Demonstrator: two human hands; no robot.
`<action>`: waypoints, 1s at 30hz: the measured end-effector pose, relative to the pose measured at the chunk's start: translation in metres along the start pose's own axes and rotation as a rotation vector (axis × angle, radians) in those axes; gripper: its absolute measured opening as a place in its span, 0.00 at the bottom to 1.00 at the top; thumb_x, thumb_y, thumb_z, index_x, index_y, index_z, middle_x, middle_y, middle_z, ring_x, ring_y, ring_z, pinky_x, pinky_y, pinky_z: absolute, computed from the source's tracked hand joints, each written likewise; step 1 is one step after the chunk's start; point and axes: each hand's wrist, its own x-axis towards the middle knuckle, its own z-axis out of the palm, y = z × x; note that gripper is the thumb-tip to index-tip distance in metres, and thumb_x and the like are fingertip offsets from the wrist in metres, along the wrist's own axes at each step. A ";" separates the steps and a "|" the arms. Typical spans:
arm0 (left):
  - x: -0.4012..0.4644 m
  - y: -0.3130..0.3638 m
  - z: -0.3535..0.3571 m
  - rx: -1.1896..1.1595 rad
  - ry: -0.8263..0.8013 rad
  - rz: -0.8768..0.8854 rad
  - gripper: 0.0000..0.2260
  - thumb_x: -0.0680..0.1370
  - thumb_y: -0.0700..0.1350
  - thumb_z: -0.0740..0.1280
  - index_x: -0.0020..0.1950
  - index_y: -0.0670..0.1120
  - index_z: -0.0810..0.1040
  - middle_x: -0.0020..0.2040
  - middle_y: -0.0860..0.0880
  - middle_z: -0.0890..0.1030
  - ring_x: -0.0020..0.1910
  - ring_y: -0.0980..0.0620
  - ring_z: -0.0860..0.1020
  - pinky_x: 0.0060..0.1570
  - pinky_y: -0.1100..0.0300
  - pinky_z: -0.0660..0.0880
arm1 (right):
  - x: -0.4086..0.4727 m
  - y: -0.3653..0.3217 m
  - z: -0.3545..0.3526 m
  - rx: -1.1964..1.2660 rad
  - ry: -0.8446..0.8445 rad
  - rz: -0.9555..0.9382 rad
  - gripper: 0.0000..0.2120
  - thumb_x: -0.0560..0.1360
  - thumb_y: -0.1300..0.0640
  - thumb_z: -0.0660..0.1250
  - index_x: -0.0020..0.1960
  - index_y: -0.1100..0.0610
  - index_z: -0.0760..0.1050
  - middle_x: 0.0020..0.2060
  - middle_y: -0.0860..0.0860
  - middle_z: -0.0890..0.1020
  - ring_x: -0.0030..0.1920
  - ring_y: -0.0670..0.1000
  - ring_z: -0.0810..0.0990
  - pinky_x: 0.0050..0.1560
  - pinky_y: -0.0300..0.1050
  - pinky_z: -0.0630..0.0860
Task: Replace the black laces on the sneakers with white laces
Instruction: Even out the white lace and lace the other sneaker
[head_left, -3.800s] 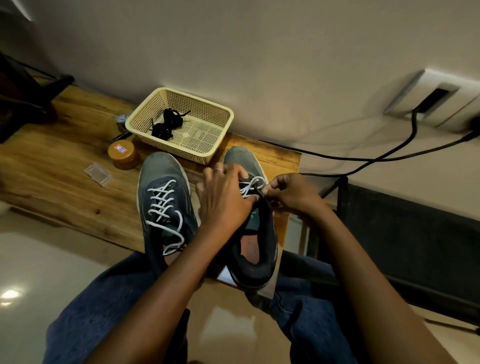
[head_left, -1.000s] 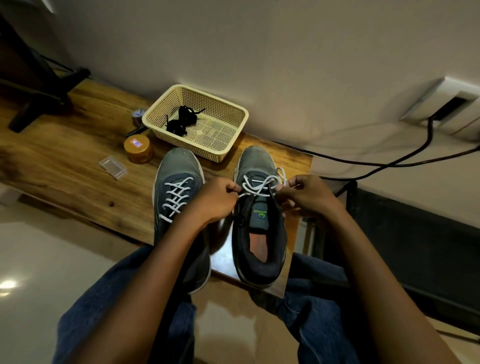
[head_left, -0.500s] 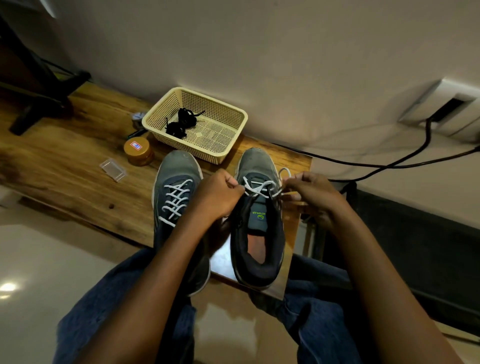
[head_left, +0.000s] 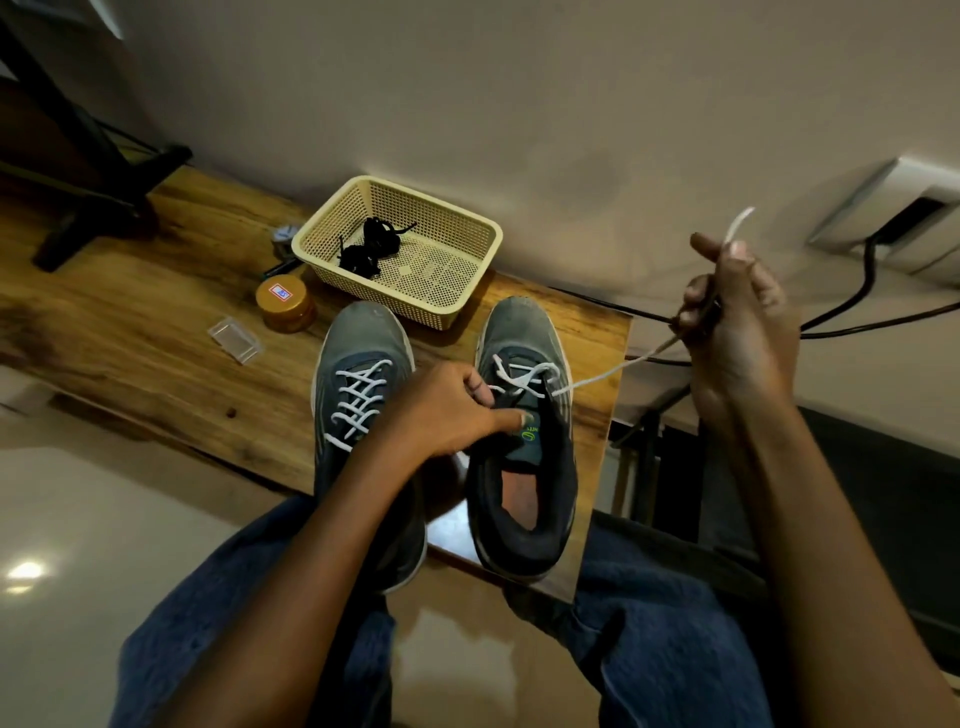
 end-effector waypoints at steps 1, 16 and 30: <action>0.000 -0.001 0.000 0.006 -0.010 -0.005 0.16 0.65 0.57 0.78 0.41 0.48 0.78 0.34 0.53 0.77 0.34 0.53 0.76 0.40 0.57 0.75 | -0.002 -0.001 0.001 -0.039 -0.034 -0.005 0.11 0.82 0.53 0.58 0.53 0.55 0.78 0.29 0.47 0.74 0.28 0.43 0.70 0.32 0.36 0.69; 0.000 -0.004 -0.015 -0.400 -0.174 -0.163 0.04 0.77 0.33 0.65 0.50 0.36 0.79 0.43 0.47 0.78 0.38 0.55 0.76 0.31 0.67 0.77 | -0.042 0.034 0.036 -0.941 -0.665 -0.030 0.02 0.72 0.60 0.73 0.45 0.55 0.82 0.40 0.44 0.82 0.42 0.38 0.80 0.40 0.27 0.75; 0.008 -0.009 -0.014 -0.377 -0.186 -0.201 0.09 0.79 0.32 0.62 0.42 0.41 0.76 0.39 0.45 0.76 0.38 0.54 0.76 0.30 0.67 0.77 | -0.047 0.053 0.034 -1.036 -0.601 -0.107 0.03 0.72 0.60 0.73 0.46 0.56 0.83 0.44 0.49 0.84 0.44 0.43 0.81 0.44 0.35 0.77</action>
